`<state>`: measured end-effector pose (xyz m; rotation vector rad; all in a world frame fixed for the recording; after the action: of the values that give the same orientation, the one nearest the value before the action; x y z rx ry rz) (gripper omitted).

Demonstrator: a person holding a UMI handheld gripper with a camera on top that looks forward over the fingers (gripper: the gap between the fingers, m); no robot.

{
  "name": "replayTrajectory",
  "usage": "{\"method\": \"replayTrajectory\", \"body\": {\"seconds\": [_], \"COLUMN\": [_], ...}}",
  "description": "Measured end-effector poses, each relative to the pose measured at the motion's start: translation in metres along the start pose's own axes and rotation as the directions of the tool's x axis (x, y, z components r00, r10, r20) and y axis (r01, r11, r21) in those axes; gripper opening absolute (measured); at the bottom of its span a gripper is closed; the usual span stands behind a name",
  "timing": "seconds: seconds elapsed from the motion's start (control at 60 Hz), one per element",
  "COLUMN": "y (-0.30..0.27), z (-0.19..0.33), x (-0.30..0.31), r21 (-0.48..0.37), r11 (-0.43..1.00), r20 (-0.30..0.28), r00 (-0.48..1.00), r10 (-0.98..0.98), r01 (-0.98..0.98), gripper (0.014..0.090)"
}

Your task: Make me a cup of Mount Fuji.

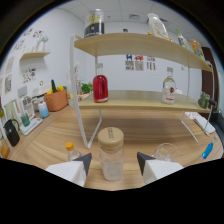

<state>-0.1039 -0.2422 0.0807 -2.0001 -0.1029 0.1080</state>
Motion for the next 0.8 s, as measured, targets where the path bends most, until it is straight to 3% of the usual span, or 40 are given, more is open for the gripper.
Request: {"method": "replayTrajectory", "body": {"seconds": [0.117, 0.267, 0.45, 0.533, 0.683, 0.8], "y": [-0.026, -0.045, -0.047, -0.086, -0.185, -0.254], "z": [-0.035, -0.076, -0.103, -0.117, -0.135, -0.136], "x": [0.006, 0.035, 0.083, 0.094, 0.093, 0.102], "r21": [0.032, 0.059, 0.0, 0.036, 0.124, 0.174], "r11": [0.999, 0.998, 1.0, 0.999, 0.991, 0.984], "r20": [0.013, -0.019, -0.079, -0.108, -0.085, -0.11], "r00": [1.0, 1.0, 0.997, 0.994, 0.994, 0.992], "r10": [0.013, 0.001, -0.026, -0.013, 0.067, 0.062], "r01": [-0.013, 0.0, 0.026, 0.017, -0.056, -0.043], "gripper": [0.0858, 0.0858, 0.0857, 0.0849, 0.086, 0.0858]}}
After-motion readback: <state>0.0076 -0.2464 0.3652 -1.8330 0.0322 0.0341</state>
